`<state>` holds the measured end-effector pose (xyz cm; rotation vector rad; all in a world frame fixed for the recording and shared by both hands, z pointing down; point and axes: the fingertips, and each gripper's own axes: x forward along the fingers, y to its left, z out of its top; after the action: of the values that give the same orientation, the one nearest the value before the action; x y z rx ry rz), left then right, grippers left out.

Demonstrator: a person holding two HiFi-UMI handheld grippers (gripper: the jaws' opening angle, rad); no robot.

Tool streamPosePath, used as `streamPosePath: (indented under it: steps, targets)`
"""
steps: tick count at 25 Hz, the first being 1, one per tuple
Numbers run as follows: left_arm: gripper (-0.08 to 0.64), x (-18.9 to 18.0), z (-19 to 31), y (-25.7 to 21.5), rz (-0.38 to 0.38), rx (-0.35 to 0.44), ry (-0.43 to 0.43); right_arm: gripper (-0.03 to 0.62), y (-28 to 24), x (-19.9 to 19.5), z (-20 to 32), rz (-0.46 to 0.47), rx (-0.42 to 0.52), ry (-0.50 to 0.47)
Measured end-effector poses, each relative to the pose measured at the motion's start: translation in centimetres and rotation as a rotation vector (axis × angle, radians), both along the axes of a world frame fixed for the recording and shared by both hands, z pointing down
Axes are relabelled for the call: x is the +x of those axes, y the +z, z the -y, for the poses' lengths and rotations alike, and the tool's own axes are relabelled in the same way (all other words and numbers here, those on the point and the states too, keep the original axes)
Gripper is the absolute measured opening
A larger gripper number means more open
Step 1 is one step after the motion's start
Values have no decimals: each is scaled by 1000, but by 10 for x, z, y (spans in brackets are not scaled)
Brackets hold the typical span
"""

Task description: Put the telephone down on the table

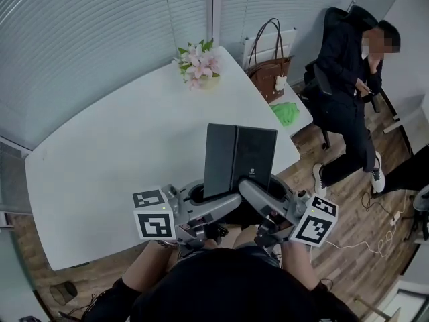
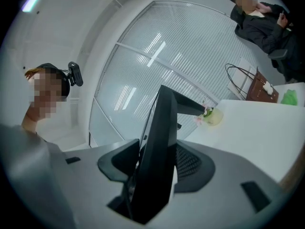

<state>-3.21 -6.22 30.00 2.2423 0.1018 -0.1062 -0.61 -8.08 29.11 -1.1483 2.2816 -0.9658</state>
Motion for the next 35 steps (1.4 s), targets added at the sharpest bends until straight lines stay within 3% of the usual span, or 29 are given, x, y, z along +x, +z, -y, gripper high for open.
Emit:
streamPosePath:
  steps: [20,35]
  targets:
    - [201,89,76,18,18,-22,-203,207,18,84,82,-8,-33,-209]
    - [196,118,108,52,68,-45,-294,201,47,109,120,0,-79,-301]
